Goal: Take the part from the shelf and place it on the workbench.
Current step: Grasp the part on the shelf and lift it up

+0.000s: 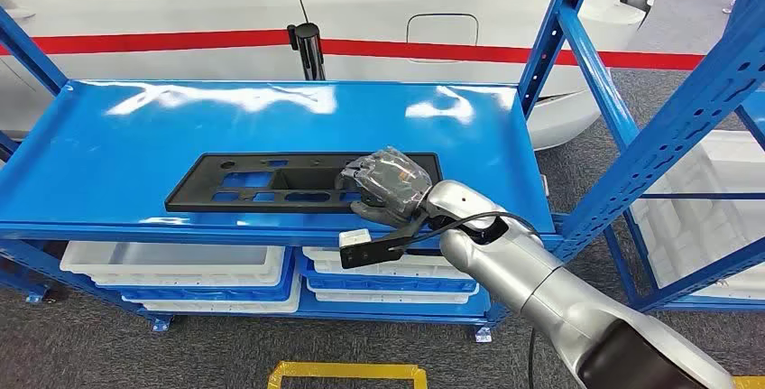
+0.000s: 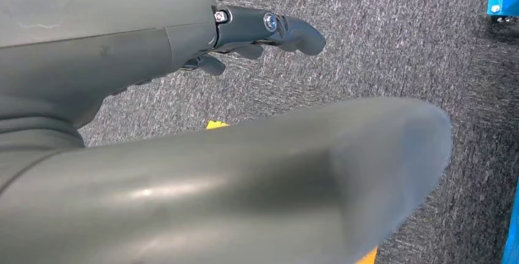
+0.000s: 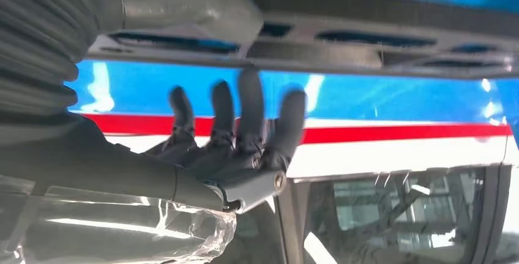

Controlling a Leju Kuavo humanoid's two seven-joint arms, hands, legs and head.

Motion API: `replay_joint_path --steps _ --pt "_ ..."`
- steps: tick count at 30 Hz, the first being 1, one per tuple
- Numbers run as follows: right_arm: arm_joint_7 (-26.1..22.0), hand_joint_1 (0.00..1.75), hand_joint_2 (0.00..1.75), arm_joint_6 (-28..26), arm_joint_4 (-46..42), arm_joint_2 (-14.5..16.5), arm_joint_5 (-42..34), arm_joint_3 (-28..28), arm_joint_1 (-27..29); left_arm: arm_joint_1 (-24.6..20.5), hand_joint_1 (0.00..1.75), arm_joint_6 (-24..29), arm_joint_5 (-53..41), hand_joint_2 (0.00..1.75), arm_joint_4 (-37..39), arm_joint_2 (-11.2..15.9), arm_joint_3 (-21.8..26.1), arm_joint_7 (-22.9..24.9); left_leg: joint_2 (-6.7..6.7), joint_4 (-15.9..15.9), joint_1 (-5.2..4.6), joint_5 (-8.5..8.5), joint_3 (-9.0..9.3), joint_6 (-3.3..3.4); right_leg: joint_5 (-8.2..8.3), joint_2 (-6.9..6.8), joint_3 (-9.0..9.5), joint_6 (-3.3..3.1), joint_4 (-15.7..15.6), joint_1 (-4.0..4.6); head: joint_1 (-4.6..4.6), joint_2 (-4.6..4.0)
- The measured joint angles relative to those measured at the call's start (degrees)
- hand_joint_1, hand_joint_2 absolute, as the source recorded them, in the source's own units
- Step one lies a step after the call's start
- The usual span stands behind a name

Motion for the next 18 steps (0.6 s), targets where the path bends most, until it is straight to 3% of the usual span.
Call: replay_joint_path --steps 9,18 --pt "1.1 0.00 1.75 1.6 -3.2 -1.9 0.7 -1.8 0.5 0.0 0.00 -0.6 -0.3 0.00 0.0 0.0 0.0 0.0 0.00 0.0 -0.02 -0.02 -0.01 0.02 0.00 0.00 -0.01 0.00 0.0 -0.02 -0.01 0.00" --pt "0.9 0.00 1.75 18.9 -9.0 -5.7 -5.6 -5.0 -0.9 0.0 0.00 -0.6 -1.0 0.00 0.0 0.1 0.7 0.8 0.00 0.0 -0.02 -0.02 0.00 0.02 0.01 0.00 0.00 0.01 0.0 -0.02 -0.02 0.00"
